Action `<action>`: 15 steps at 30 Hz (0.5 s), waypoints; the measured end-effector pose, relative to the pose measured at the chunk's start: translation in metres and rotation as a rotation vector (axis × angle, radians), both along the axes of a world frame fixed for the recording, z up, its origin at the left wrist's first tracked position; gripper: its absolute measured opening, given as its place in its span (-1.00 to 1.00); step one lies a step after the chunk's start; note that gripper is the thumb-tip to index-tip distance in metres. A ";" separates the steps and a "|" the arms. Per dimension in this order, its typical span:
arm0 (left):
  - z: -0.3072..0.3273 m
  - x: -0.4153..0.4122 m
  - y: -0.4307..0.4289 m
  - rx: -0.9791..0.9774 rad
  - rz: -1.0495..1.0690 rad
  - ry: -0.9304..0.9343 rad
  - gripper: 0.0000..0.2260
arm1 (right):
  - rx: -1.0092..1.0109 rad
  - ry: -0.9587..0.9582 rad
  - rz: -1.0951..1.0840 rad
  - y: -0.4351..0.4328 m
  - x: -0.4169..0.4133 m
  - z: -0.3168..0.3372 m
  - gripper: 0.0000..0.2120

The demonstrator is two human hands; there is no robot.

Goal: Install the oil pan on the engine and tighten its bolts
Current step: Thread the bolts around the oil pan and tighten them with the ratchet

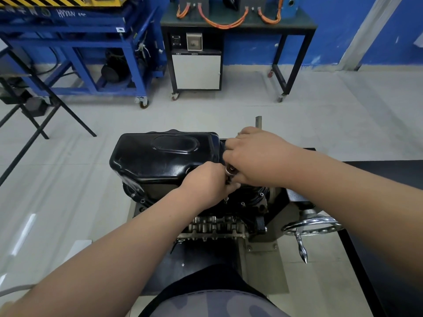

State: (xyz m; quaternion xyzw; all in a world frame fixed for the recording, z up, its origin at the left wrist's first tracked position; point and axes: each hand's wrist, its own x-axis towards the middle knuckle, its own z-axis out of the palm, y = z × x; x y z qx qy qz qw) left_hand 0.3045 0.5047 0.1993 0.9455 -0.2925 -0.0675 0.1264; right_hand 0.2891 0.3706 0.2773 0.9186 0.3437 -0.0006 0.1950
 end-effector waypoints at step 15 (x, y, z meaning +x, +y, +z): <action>-0.003 0.001 0.005 -0.054 0.048 0.042 -0.67 | 0.126 0.047 -0.274 0.003 -0.004 -0.009 -0.59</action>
